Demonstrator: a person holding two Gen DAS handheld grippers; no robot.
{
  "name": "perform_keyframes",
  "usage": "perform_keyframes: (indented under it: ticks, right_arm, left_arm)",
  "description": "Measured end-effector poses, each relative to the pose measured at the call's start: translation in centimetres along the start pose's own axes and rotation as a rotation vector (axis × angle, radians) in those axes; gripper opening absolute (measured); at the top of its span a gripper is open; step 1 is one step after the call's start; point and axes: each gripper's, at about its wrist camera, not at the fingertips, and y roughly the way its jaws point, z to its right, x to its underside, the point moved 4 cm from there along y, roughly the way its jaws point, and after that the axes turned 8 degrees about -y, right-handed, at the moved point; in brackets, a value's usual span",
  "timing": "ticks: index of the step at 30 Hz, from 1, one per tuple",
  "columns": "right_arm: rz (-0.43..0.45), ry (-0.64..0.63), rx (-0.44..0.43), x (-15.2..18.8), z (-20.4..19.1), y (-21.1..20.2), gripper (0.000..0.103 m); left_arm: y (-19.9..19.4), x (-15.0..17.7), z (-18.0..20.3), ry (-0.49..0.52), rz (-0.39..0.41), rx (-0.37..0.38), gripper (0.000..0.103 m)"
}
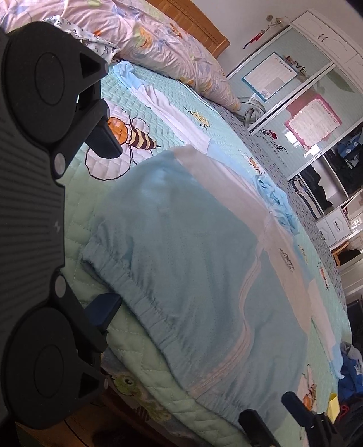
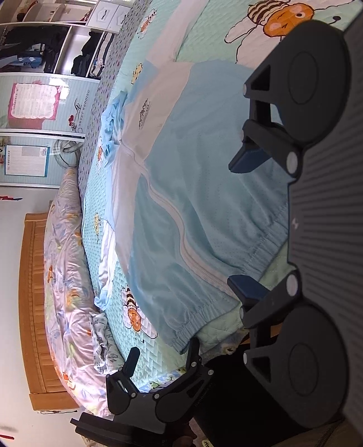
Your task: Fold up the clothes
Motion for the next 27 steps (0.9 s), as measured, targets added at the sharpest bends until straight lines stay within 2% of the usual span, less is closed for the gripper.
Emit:
perform_keyframes:
  ticks: [10,14,20,24,25,27]
  right_arm:
    - [0.020,-0.001,-0.057,-0.1,-1.0,0.0,0.083]
    - [0.015,-0.062,-0.087,-0.5,-2.5,0.6,0.084]
    - [0.016,-0.132,-0.101,-1.0,-4.1,0.9,0.087]
    - [0.017,-0.110,-0.102,-1.0,-3.8,1.1,0.087]
    - [0.019,-0.105,-0.099,-1.0,-3.7,1.1,0.088]
    - [0.023,-0.102,-0.095,-1.0,-3.7,1.1,0.088]
  left_arm:
    - [1.0,-2.3,-0.8,-0.077,0.011,0.024,0.103]
    - [1.9,-3.4,-0.2,-0.049,-0.007,0.075,0.102]
    - [2.3,-2.5,-0.4,-0.009,-0.061,0.125,0.102]
    - [2.0,-2.4,-0.7,-0.011,-0.040,0.096,0.102]
    - [1.9,-2.5,-0.9,-0.023,-0.028,0.091,0.100]
    - [2.0,-2.7,-1.1,-0.047,-0.018,0.103,0.088]
